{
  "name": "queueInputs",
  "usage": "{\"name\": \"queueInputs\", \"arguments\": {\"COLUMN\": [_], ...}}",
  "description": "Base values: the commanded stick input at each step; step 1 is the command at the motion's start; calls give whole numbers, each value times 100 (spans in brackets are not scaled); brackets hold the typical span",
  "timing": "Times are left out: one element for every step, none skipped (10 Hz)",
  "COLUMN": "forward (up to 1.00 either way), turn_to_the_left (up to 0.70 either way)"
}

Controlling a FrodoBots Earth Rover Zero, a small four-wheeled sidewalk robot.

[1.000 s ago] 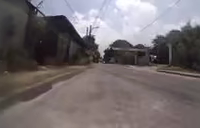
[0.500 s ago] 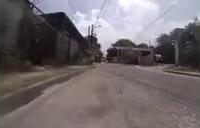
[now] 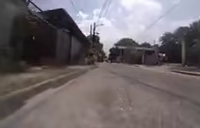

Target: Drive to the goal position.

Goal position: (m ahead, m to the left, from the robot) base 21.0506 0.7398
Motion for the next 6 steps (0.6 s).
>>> {"name": "queueInputs", "arguments": {"forward": [100,100,100,100,100,100], "turn_to_the_left": [0,0,0,0,-23,-40]}}
